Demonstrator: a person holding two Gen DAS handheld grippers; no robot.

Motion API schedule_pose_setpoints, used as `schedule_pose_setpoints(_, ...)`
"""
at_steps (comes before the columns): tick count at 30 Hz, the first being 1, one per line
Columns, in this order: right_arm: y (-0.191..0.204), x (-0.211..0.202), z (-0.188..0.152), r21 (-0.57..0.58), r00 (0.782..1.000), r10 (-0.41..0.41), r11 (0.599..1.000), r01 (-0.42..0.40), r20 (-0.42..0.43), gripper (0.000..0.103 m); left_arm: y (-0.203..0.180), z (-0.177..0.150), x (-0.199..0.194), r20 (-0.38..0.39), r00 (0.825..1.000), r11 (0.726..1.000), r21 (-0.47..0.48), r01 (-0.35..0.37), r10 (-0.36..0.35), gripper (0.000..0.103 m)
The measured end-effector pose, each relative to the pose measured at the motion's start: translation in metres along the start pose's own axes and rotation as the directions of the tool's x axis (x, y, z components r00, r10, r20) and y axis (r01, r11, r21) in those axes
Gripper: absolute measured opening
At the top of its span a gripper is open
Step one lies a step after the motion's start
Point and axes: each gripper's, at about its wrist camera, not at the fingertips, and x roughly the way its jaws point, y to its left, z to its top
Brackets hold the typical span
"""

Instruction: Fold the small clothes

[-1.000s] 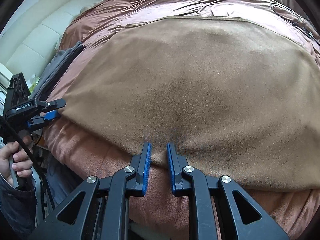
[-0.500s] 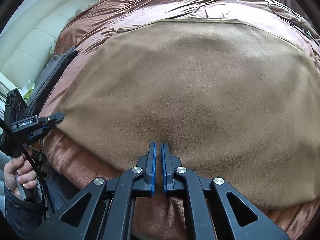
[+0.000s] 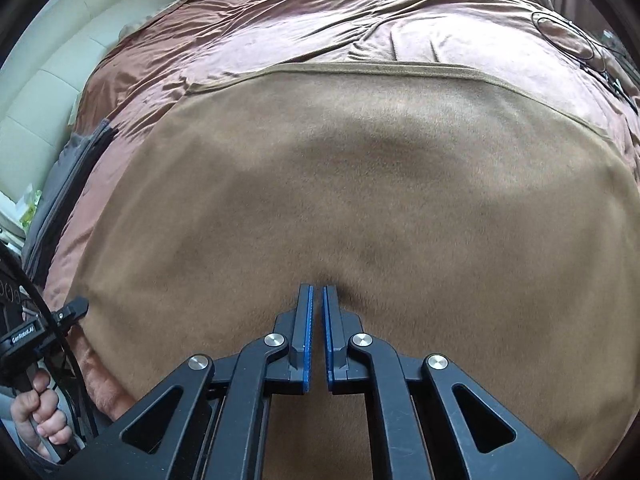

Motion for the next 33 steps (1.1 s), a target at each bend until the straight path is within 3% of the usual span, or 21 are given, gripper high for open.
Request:
schedule_pose_setpoints(10, -0.011, 0.027, 0.049, 0.021, 0.997, -0.071, 0.997, 0.071, 0.0, 0.002, 0.005, -0.005, -0.005, 0.029, 1.0, 0.997, -0.072, 0.011, -0.009, 0.011)
schedule_pose_setpoints(33, -0.03, 0.09, 0.14, 0.043, 0.991, -0.128, 0.991, 0.129, -0.026, 0.001, 0.017, -0.009, -0.007, 0.026, 0.999, 0.984, -0.175, 0.036, -0.032, 0.011)
